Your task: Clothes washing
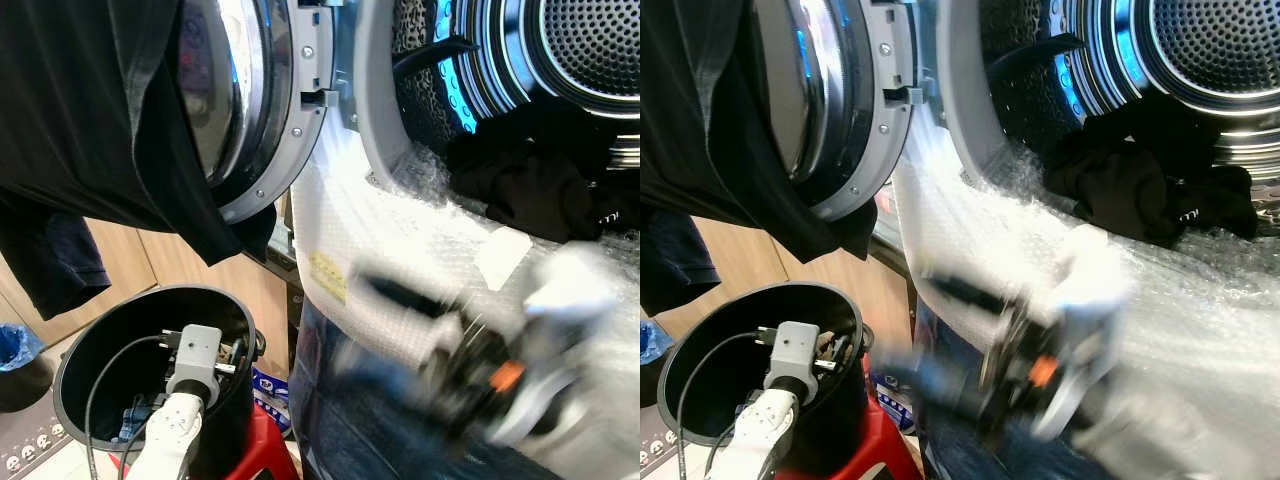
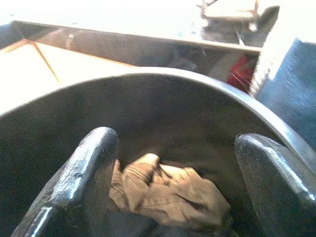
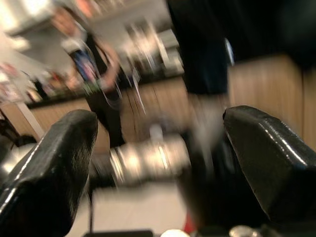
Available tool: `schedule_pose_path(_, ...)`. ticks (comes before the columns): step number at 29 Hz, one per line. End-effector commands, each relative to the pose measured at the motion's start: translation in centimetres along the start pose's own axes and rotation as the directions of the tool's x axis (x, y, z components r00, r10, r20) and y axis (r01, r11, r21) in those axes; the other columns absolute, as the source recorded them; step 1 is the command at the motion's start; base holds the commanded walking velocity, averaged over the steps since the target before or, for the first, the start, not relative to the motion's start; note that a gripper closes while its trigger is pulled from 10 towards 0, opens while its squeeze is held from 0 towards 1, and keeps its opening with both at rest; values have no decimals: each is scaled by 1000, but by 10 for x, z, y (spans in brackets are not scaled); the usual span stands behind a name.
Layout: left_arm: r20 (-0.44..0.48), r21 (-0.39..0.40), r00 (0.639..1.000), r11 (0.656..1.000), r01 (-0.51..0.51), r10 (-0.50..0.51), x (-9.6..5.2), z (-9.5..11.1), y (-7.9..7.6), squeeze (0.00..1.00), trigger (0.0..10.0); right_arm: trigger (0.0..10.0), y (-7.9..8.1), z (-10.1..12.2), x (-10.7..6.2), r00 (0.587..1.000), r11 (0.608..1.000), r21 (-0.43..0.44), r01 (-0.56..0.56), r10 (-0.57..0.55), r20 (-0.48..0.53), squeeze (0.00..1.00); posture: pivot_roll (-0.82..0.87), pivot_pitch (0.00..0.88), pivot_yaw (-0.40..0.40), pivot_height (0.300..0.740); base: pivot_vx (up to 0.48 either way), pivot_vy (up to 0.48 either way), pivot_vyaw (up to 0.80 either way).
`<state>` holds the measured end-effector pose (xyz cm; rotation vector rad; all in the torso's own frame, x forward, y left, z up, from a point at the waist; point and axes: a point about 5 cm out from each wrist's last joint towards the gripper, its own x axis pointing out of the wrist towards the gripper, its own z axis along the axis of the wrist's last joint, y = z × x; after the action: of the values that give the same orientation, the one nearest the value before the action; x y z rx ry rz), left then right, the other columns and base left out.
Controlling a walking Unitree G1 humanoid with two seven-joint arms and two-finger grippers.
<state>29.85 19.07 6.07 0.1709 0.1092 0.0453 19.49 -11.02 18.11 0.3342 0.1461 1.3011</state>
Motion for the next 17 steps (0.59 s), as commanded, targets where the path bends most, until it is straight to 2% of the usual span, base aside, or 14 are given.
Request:
schedule_pose_path(1,13,-9,999,1000,-30,30,0,4,7,0,10000,10000,-13,-13,-3,998,998,-8,55,-56,-33,0,119,0,-14,740,0,0,0)
schedule_pose_path(4,33,-11,999,999,-42,42,-1,7,9,0,10000,10000,-30,-40,-15,989,985,90,147,-144,-41,0,120,0,-4,740,0,0,0)
schedule_pose_path(6,54,-20,997,998,-56,57,-3,11,11,0,10000,10000,-49,-76,-31,959,946,168,276,-259,-120,0,119,0,0,740,0,0,0)
schedule_pose_path(7,54,-20,997,998,-56,57,-3,11,11,0,10000,10000,-49,-76,-31,959,946,168,276,-259,-120,0,119,0,0,740,0,0,0)
schedule_pose_path(9,58,-28,996,998,-61,63,-3,12,11,0,10000,10000,-58,-96,-40,935,916,202,345,-316,-164,0,122,0,2,740,0,0,0)
schedule_pose_path(10,64,-35,996,997,-65,68,-4,14,12,0,10000,10000,-64,-116,-48,907,887,220,405,-360,-217,0,126,0,6,740,0,0,0)
schedule_pose_path(12,72,-43,995,997,-70,73,-5,17,12,0,10000,10000,-67,-141,-57,873,852,243,464,-395,-285,0,126,0,10,740,0,0,0)
schedule_pose_path(13,83,-65,993,995,-80,85,-7,20,14,0,10000,10000,-71,-161,-63,831,806,254,534,-445,-335,0,124,0,13,740,0,0,0)
schedule_pose_path(14,87,-75,992,994,-84,91,-8,21,15,0,10000,10000,-73,-168,-64,811,787,253,562,-466,-354,0,124,0,13,740,0,0,0)
schedule_pose_path(16,100,-102,990,991,-90,100,-12,25,17,0,10000,10000,-80,-186,-69,732,706,247,664,-544,-410,0,126,0,20,740,0,0,0)
schedule_pose_path(17,100,-102,990,991,-90,100,-12,25,17,0,10000,10000,-80,-186,-69,732,706,247,664,-544,-410,0,126,0,20,740,0,0,0)
